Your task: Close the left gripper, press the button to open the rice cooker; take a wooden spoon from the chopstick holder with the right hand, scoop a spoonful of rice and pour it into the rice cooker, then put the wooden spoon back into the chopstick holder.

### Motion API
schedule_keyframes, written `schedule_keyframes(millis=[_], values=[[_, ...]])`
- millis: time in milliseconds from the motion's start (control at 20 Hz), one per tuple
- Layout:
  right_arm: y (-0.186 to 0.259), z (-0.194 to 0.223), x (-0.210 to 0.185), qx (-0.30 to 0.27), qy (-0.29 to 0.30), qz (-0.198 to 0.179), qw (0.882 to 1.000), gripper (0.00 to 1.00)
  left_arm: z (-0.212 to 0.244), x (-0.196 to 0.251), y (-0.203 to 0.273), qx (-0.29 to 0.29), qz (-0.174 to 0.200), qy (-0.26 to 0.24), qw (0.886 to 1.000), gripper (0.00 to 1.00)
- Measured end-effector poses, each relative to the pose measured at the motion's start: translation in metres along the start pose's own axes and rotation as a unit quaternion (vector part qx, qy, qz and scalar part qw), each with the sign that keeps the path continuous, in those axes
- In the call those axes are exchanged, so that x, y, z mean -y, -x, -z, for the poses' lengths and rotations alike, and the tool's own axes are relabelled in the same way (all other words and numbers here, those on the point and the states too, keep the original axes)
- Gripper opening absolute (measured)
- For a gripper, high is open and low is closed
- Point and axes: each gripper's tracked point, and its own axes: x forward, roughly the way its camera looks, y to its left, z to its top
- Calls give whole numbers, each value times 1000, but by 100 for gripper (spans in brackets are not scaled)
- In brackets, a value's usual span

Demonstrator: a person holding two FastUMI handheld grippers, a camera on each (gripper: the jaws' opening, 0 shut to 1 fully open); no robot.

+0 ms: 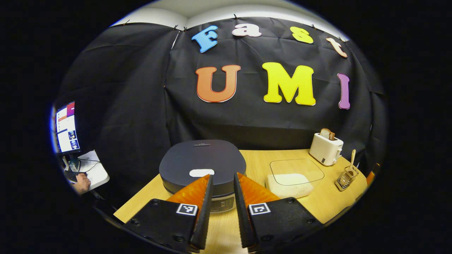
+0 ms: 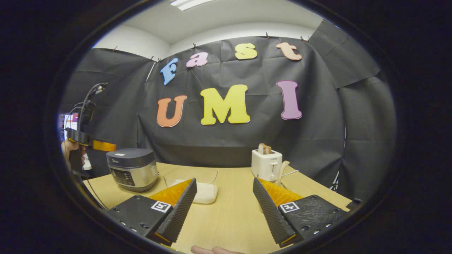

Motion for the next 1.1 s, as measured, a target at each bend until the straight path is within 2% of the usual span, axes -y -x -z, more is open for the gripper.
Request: schedule_keyframes(millis=[50, 150, 300, 400, 750, 1050, 1100], values=[[1, -1, 2, 3, 1, 0, 1000, 97, 1, -2, -11, -17, 5, 5, 1000, 26], [3, -6, 6, 10, -1, 1, 1000, 95, 7, -11, -24, -50, 0, 18, 999, 11], [4, -9, 7, 12, -14, -5, 1000, 97, 12, -26, -41, -77, -18, 17, 997, 3], [3, -9, 9, 11, -16, -5, 1000, 94, 19, -29, -47, -91, -25, 19, 995, 3], [4, -9, 8, 14, -21, -8, 1000, 95, 21, -32, -52, -103, -25, 0, 994, 3], [11, -8, -9, 10, -23, -31, 999, 93, 22, -33, -52, -115, -18, 16, 993, 3], [11, -11, -9, 14, -16, -30, 999, 96, 18, -34, -50, -112, -16, 22, 993, 3]])
